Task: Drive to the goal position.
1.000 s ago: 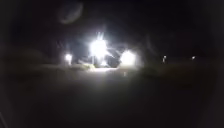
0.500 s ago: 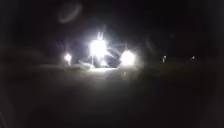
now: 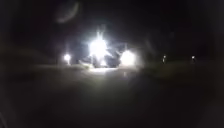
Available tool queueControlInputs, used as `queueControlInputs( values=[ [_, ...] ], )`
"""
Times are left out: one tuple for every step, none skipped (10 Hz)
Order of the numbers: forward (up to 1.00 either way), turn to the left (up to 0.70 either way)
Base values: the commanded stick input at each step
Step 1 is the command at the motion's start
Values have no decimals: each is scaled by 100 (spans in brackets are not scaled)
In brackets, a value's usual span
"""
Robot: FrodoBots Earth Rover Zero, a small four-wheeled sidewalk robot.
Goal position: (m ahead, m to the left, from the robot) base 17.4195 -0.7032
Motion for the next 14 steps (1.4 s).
queueControlInputs(
  values=[
    [70, 0],
    [70, 0],
    [70, 0],
    [70, 0],
    [70, 0],
    [70, 0],
    [70, 0],
    [70, 0],
    [70, 0],
    [70, 0],
    [70, 0],
    [70, 0],
    [70, 0],
    [70, 0]
  ],
)
